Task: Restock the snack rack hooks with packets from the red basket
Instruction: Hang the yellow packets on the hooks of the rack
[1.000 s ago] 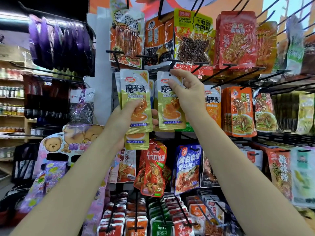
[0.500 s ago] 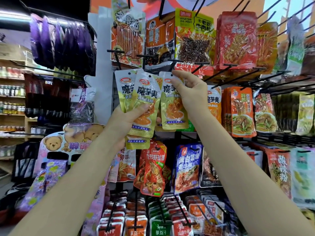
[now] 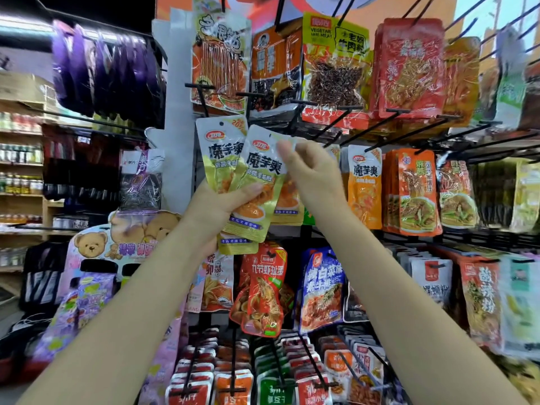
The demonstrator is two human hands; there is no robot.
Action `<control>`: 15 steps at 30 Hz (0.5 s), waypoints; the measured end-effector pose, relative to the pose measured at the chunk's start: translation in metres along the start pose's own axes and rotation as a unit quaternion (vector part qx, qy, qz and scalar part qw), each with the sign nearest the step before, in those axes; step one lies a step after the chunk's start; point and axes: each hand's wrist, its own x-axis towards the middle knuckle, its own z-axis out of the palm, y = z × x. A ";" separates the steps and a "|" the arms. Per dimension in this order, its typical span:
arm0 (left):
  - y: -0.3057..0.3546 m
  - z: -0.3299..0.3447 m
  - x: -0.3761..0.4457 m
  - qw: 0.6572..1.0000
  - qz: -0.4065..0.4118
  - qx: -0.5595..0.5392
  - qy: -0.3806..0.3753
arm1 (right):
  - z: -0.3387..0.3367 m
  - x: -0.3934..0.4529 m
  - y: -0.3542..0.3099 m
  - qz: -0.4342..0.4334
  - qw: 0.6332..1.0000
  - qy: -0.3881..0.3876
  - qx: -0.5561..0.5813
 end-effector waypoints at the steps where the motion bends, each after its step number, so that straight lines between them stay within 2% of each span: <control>1: -0.001 0.000 0.001 1.000 0.002 0.008 -0.007 | 0.005 -0.002 0.001 -0.010 0.999 -0.023 -0.024; 4: -0.003 0.001 0.001 0.999 0.010 0.049 -0.008 | 0.003 0.005 0.002 -0.021 0.999 0.020 -0.030; 6: -0.002 0.002 0.002 0.996 -0.012 0.076 0.052 | -0.009 0.010 0.002 -0.020 0.998 0.053 0.030; 8: 0.001 0.001 0.003 0.991 -0.036 0.075 0.104 | -0.021 0.013 0.002 -0.039 0.995 0.040 0.085; 13: 0.007 0.006 0.001 0.996 -0.076 -0.018 0.052 | -0.030 0.028 0.001 -0.065 0.993 0.052 0.082; 15: 0.007 0.007 -0.001 0.996 -0.074 -0.015 0.044 | -0.029 0.032 0.002 -0.063 0.994 0.044 0.081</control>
